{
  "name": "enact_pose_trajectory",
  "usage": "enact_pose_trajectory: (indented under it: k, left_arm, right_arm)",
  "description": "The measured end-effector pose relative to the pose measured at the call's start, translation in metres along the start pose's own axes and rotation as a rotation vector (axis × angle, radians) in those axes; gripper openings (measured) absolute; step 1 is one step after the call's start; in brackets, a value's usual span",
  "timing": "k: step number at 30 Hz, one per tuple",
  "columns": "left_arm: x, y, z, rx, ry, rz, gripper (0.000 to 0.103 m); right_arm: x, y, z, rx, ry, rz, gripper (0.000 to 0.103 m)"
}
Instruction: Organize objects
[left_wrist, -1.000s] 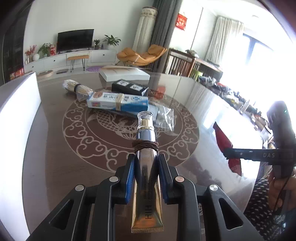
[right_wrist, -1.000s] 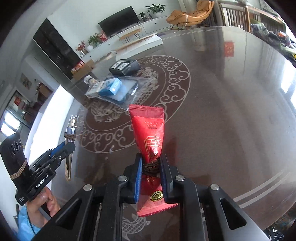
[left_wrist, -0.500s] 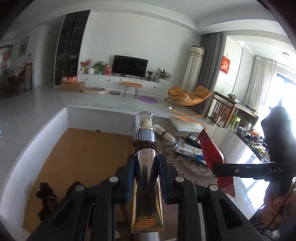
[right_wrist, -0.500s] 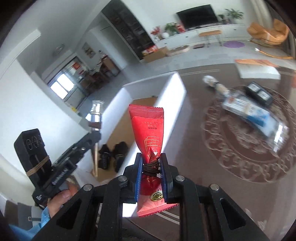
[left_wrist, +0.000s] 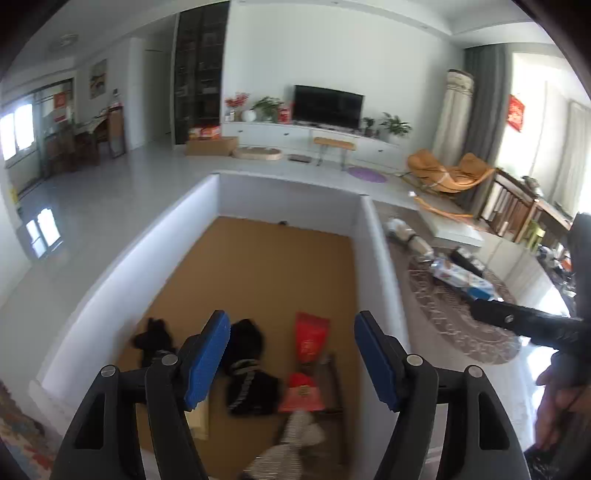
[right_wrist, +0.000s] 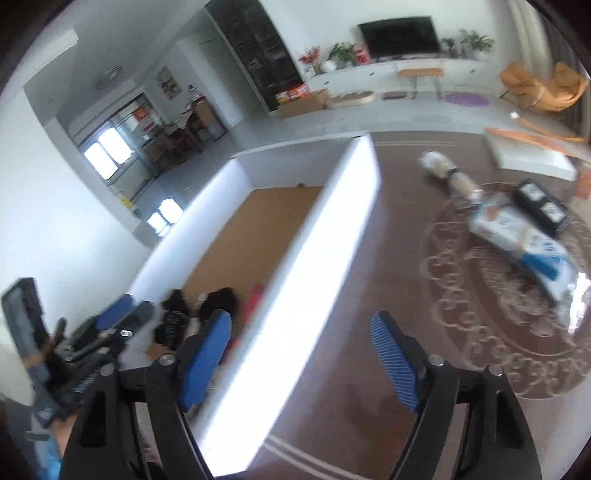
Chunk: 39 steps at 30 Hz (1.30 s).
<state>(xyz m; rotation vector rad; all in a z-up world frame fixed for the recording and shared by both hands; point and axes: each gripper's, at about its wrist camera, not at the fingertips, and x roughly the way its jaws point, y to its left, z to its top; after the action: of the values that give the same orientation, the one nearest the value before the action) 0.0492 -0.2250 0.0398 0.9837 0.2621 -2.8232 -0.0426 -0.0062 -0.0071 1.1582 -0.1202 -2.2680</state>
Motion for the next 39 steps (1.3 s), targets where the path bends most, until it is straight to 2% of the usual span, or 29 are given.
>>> enact_pose_trajectory:
  k: [1, 3, 4, 6, 8, 10, 12, 14, 16, 20, 24, 32, 39]
  left_arm:
    - [-0.002, -0.021, 0.003, 0.021, -0.003, -0.064, 0.073]
    - [-0.002, -0.071, 0.0, 0.082, 0.014, -0.184, 0.086]
    - [0.001, -0.099, -0.002, 0.124, 0.035, -0.24, 0.095]
    - [0.013, -0.15, -0.013, 0.209, 0.08, -0.323, 0.1]
    - [0.037, -0.194, -0.028, 0.273, 0.135, -0.331, 0.101]
    - [0.069, -0.223, -0.044, 0.284, 0.196, -0.328, 0.101]
    - [0.101, -0.242, -0.059, 0.263, 0.258, -0.315, 0.101]
    - [0.124, -0.257, -0.067, 0.234, 0.29, -0.292, 0.101]
    - [0.14, -0.26, -0.071, 0.212, 0.299, -0.256, 0.101]
    - [0.16, -0.268, -0.077, 0.241, 0.317, -0.197, 0.101]
    - [0.17, -0.274, -0.08, 0.302, 0.299, -0.122, 0.101]
    - [0.177, -0.283, -0.078, 0.309, 0.274, -0.091, 0.103]
    - [0.181, -0.281, -0.075, 0.295, 0.285, -0.113, 0.103]
  right_arm:
    - [-0.01, -0.021, -0.012, -0.003, -0.039, -0.089, 0.089]
    - [-0.023, -0.065, -0.039, 0.004, -0.071, -0.276, 0.093]
    - [-0.027, -0.087, -0.053, 0.015, -0.066, -0.359, 0.093]
    - [-0.034, -0.134, -0.079, 0.06, -0.033, -0.503, 0.093]
    - [-0.041, -0.179, -0.099, 0.127, 0.005, -0.6, 0.093]
    - [-0.051, -0.212, -0.116, 0.174, 0.012, -0.647, 0.093]
    - [-0.062, -0.234, -0.121, 0.231, 0.015, -0.669, 0.093]
    - [-0.072, -0.248, -0.124, 0.293, -0.013, -0.642, 0.094]
    - [-0.072, -0.25, -0.124, 0.285, -0.026, -0.668, 0.101]
    - [-0.062, -0.245, -0.124, 0.292, 0.014, -0.686, 0.101]
    - [-0.062, -0.246, -0.126, 0.306, 0.007, -0.684, 0.102]
    - [-0.063, -0.246, -0.129, 0.322, -0.001, -0.676, 0.103]
    - [-0.063, -0.245, -0.13, 0.323, -0.005, -0.678, 0.103]
